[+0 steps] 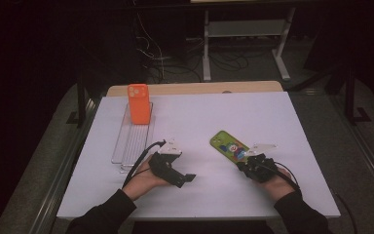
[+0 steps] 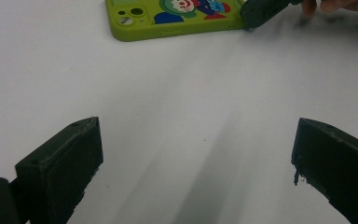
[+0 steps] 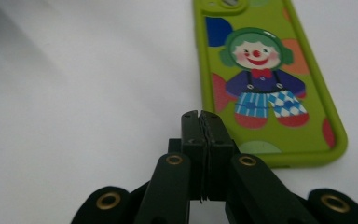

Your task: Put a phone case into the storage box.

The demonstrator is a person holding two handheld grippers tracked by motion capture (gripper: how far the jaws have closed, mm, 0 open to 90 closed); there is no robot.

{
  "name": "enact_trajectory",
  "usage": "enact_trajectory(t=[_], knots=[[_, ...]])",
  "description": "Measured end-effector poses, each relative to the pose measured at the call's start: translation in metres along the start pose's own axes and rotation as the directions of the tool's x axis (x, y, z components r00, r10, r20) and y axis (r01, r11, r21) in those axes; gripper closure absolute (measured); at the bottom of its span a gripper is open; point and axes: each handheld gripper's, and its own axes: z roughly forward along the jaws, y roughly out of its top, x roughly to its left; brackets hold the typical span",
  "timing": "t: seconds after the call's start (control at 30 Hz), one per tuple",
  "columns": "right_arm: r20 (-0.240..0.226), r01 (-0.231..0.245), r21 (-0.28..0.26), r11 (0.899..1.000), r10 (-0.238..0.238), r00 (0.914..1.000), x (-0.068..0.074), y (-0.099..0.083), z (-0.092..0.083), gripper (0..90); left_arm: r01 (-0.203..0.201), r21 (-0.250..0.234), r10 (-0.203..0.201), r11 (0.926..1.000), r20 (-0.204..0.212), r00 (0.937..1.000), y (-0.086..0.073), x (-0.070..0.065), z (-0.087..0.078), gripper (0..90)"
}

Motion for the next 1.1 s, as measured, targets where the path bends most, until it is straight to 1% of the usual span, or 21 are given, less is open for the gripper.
enact_trajectory(t=[0.07,0.13,0.17,0.2,0.23,0.27,0.3,0.33,0.37,0.43,0.57,0.6,0.63,0.67,0.7,0.73,0.77,0.83,0.93,1.03,1.1], knots=[[0.005,-0.006,-0.005,1.0,0.006,1.0,-0.003,-0.001,-0.001,87.2,0.002,0.001,-0.002,1.0,-0.001,1.0,0.0,0.0,0.0,1.5],[-0.009,-0.003,-0.016,1.0,0.003,1.0,-0.004,-0.001,-0.003,82.8,-0.002,0.005,0.002,1.0,0.0,1.0,0.0,0.0,0.0,1.6],[-0.022,-0.009,-0.031,0.999,0.008,0.9997,-0.004,-0.001,-0.005,78.7,-0.005,0.005,0.005,1.0,0.0,1.0,0.0,0.0,0.001,1.5],[-0.048,-0.018,-0.048,0.999,0.016,0.9987,-0.003,0.0,-0.008,74.1,-0.003,0.006,0.003,1.0,0.002,1.0,0.0,0.0,0.001,1.5],[-0.067,-0.02,-0.062,0.998,0.016,0.9976,-0.002,0.0,-0.012,67.9,-0.002,0.006,0.002,1.0,0.004,1.0,0.0,0.0,0.001,1.5],[-0.068,-0.024,-0.078,0.997,0.018,0.9975,0.0,0.0,-0.015,59.9,-0.001,0.006,0.001,1.0,0.005,1.0,0.0,0.0,0.001,1.5],[-0.068,-0.021,-0.093,0.995,0.015,0.9976,0.0,-0.001,-0.018,55.8,-0.002,0.009,0.002,1.0,0.006,1.0,0.0,0.0,0.001,1.5],[-0.08,-0.021,-0.107,0.994,0.012,0.9967,0.0,-0.002,-0.021,49.3,-0.001,0.011,0.001,0.9999,0.007,1.0,0.0,0.0,0.001,1.5],[-0.08,-0.023,-0.119,0.993,0.014,0.9967,-0.001,-0.003,-0.023,41.9,0.0,0.012,0.0,0.9999,0.006,1.0,0.0,0.0,0.001,1.5],[-0.071,-0.047,-0.112,0.993,0.04,0.9967,-0.002,-0.005,-0.027,34.4,-0.001,0.012,0.001,0.9999,0.006,1.0,-0.001,0.0,0.001,1.5],[-0.047,-0.06,-0.146,0.988,0.054,0.9975,-0.007,-0.01,-0.033,15.2,-0.001,0.006,0.001,1.0,0.009,1.0,0.0,-0.001,0.001,1.5],[-0.048,-0.064,-0.153,0.986,0.057,0.9972,-0.008,-0.01,-0.033,11.0,-0.001,0.007,0.001,1.0,0.01,1.0,0.0,0.0,0.001,1.5],[-0.049,-0.063,-0.156,0.986,0.056,0.9972,-0.008,-0.012,-0.034,9.9,-0.002,0.009,0.002,1.0,0.009,1.0,-0.001,0.0,0.001,1.5],[-0.043,-0.062,-0.157,0.986,0.056,0.9975,-0.008,-0.013,-0.034,6.0,-0.003,0.011,0.003,0.9999,0.007,1.0,-0.001,0.0,0.001,1.5],[-0.052,-0.059,-0.153,0.986,0.052,0.9973,-0.009,-0.013,-0.035,0.8,-0.003,0.011,0.003,0.9999,0.007,1.0,-0.001,0.0,0.001,1.5],[-0.07,-0.066,-0.146,0.987,0.056,0.996,-0.009,-0.013,-0.035,0.0,0.0,0.009,0.0,1.0,0.01,1.0,-0.001,0.0,0.0,1.5],[-0.072,-0.067,-0.135,0.989,0.058,0.9957,-0.008,-0.014,-0.036,0.0,0.0,0.002,0.0,1.0,0.01,0.9999,-0.001,0.0,0.0,1.5],[-0.061,-0.047,-0.151,0.987,0.038,0.9974,-0.007,-0.014,-0.037,0.0,0.002,-0.005,-0.002,1.0,0.013,0.9999,0.0,0.0,0.0,1.5],[-0.055,-0.044,-0.15,0.988,0.036,0.9978,-0.007,-0.012,-0.038,0.0,0.002,0.0,-0.002,1.0,0.019,0.9998,0.0,0.001,0.0,1.5],[-0.053,-0.042,-0.138,0.989,0.035,0.998,-0.006,-0.011,-0.037,0.0,-0.013,0.003,0.013,0.9999,0.022,0.9997,0.0,0.001,0.0,1.5],[-0.058,-0.046,-0.121,0.992,0.039,0.9976,-0.006,-0.008,-0.039,0.0,-0.011,0.002,0.011,0.9999,0.025,0.9996,0.0,0.001,0.0,1.5]])
